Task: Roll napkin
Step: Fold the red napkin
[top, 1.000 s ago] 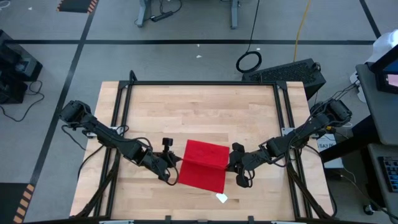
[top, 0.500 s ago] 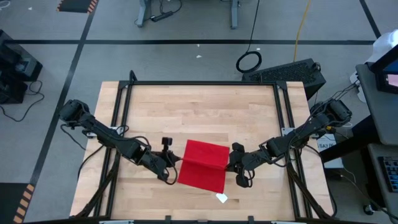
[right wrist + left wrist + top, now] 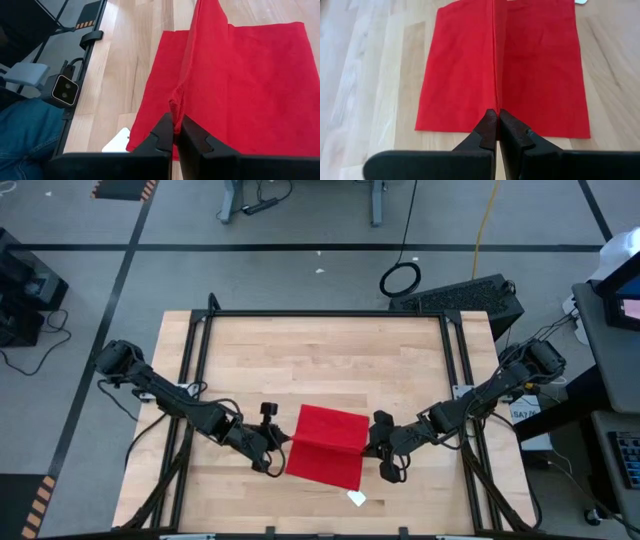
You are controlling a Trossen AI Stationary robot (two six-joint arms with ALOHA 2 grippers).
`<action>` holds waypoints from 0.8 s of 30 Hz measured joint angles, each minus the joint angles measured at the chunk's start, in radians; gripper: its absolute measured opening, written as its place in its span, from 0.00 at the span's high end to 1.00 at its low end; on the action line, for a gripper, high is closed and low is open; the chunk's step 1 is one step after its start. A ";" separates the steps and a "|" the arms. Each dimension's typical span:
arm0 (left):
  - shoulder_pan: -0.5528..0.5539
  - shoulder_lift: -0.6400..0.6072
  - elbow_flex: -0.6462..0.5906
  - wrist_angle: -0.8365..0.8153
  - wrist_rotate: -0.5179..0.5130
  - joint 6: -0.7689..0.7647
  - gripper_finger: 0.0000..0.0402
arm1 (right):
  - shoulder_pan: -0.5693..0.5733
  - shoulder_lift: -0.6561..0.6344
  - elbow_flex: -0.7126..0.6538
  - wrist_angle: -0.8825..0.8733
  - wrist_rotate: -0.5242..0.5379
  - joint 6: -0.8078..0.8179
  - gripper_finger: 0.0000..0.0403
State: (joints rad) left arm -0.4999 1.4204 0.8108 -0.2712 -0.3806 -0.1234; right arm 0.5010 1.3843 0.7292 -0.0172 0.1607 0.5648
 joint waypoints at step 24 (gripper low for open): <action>-0.007 0.008 0.000 0.000 0.018 -0.030 0.97 | 0.019 0.095 0.000 0.066 -0.010 0.002 0.99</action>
State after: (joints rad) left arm -0.5072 1.4281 0.8104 -0.2710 -0.3622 -0.1529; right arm 0.5201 1.4796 0.7296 0.0488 0.1509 0.5666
